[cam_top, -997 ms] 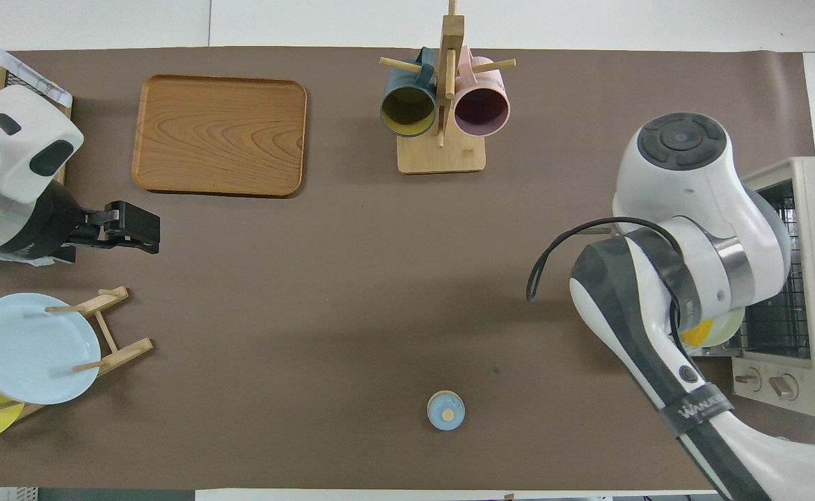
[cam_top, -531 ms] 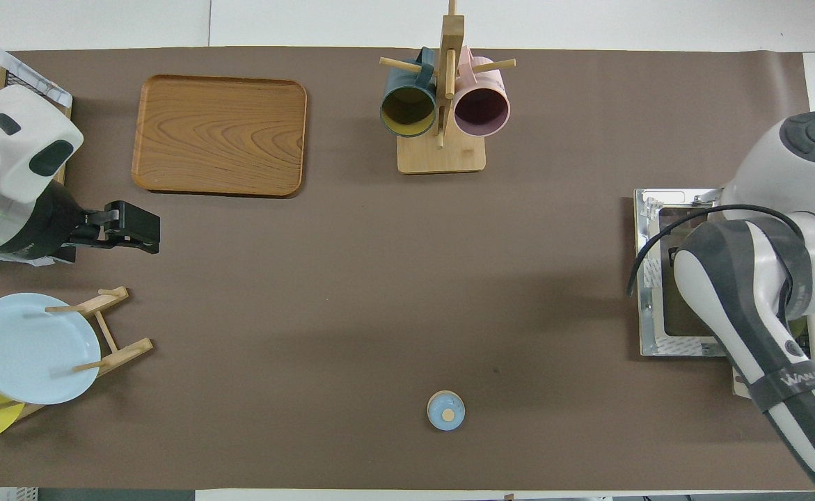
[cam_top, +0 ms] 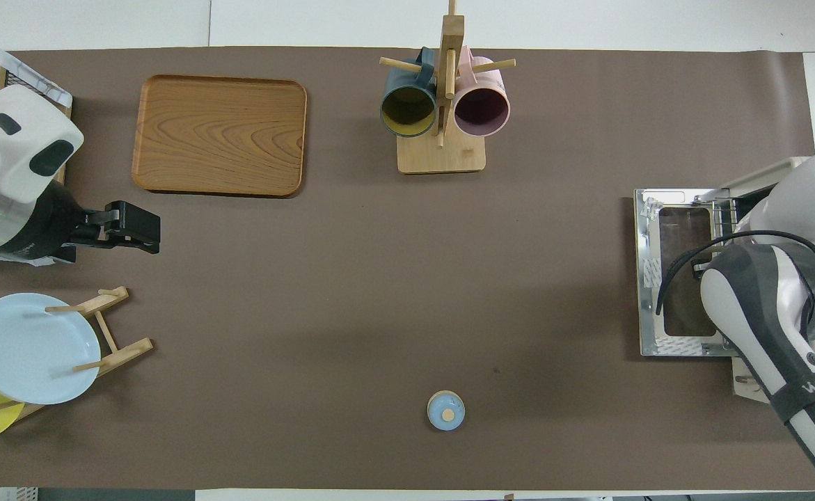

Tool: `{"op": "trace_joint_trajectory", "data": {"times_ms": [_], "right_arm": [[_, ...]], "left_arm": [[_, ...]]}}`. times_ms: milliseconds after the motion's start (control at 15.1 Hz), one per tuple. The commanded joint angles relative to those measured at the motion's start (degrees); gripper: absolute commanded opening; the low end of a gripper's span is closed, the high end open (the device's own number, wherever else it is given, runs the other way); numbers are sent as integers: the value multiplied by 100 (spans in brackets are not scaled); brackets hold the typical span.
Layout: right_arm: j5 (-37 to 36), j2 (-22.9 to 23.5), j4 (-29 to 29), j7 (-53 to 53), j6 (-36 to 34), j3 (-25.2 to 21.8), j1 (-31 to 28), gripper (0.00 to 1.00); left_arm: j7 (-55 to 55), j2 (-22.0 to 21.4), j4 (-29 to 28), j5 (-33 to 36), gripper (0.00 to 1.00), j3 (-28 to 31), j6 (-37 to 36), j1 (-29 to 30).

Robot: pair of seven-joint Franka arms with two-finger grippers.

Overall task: Put corn in oven
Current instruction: 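Lower the corn inside the oven and open the right gripper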

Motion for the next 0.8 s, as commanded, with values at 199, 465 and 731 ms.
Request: {"op": "trace_joint_trajectory", "data": {"times_ms": [199,465,731], "right_arm": [[-66,-158,-358,-158,438,79,-207,0],[-4,-115,-218,-140,351,97,-129,20],[22,-18,125,-158,35,141,-120,27]], "left_arm": [[-6,32,119,-38,100,28,-92,-51],[3,32,119,-38,100,28,-92,-42],[12,32,111,-47,100,28,-92,-42]]}}
